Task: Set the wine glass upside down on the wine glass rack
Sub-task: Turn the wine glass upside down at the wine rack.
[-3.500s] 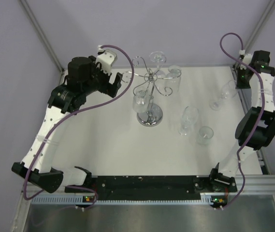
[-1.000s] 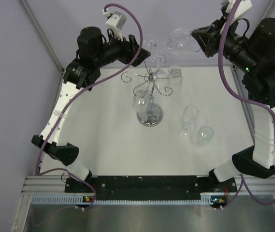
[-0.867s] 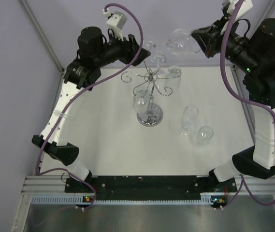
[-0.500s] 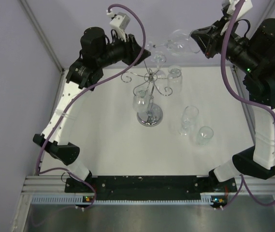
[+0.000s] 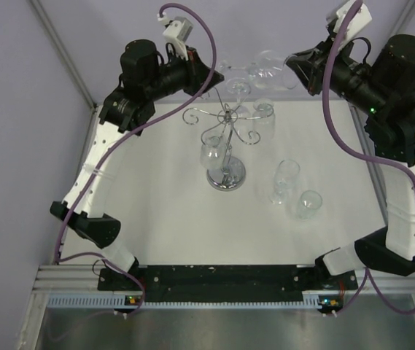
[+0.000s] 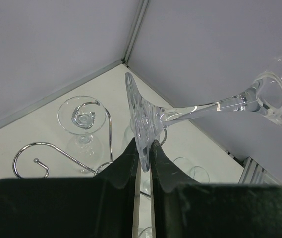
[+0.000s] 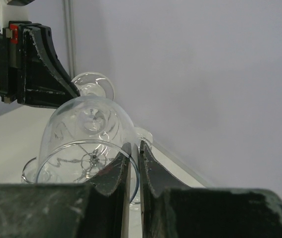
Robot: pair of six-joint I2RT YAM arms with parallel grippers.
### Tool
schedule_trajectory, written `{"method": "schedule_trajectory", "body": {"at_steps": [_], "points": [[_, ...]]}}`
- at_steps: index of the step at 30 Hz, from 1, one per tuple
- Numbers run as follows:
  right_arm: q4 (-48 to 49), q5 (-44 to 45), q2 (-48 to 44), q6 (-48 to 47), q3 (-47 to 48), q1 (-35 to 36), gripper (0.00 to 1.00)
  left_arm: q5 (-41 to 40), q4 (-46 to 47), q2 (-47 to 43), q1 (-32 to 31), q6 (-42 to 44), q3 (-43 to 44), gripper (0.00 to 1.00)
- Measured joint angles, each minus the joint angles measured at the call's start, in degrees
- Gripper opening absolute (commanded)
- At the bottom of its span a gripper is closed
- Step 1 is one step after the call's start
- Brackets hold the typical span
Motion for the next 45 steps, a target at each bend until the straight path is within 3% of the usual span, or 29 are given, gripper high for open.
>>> {"method": "schedule_trajectory", "body": {"at_steps": [6, 22, 35, 45], "points": [[-0.11, -1.16, -1.57, -0.15, -3.15, 0.39, 0.32, -0.98, 0.13, 0.13, -0.02, 2.03, -0.02, 0.0], [-2.4, 0.39, -4.17, -2.64, -7.21, 1.2, 0.66, -3.21, 1.03, -2.1, 0.57, 6.93, -3.41, 0.0], [-3.54, 1.62, -7.23, -4.5, -7.89, 1.4, 0.73, -6.23, 0.46, -5.7, 5.66, 10.64, -5.29, 0.0], [-4.37, 3.72, -8.22, -5.86, -9.44, 1.4, 0.74, -24.5, -5.4, -10.86, 7.89, 22.67, -5.27, 0.0]]}}
